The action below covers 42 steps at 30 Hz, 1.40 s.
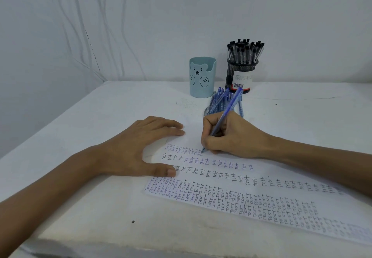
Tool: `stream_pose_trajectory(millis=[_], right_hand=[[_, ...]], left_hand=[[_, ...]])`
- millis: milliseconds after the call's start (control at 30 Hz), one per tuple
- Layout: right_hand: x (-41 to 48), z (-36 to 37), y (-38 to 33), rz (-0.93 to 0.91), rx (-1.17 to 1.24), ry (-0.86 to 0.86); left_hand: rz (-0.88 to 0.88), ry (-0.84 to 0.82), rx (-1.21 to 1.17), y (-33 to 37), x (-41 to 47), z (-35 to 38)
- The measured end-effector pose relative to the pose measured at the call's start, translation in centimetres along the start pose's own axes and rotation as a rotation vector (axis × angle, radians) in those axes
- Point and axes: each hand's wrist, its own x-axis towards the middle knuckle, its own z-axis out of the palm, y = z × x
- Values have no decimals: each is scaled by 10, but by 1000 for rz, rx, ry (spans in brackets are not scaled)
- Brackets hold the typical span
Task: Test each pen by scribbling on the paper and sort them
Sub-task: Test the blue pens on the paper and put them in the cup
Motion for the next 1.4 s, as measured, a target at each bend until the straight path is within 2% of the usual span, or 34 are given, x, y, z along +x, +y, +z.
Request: stream_pose_trajectory(millis=[1067,1133,1267,1400], right_hand=[[3,1,2,42,-34,37],[5,0,2,86,71,74],[13,-6,4,204,443,212],[15,-7,6,200,535,200]], left_hand=[[1,-2,6,0,0,1],[1,-4,5,0,0,1],[5,3,-5,0,-1,0],[9,9,-5,1,0,0]])
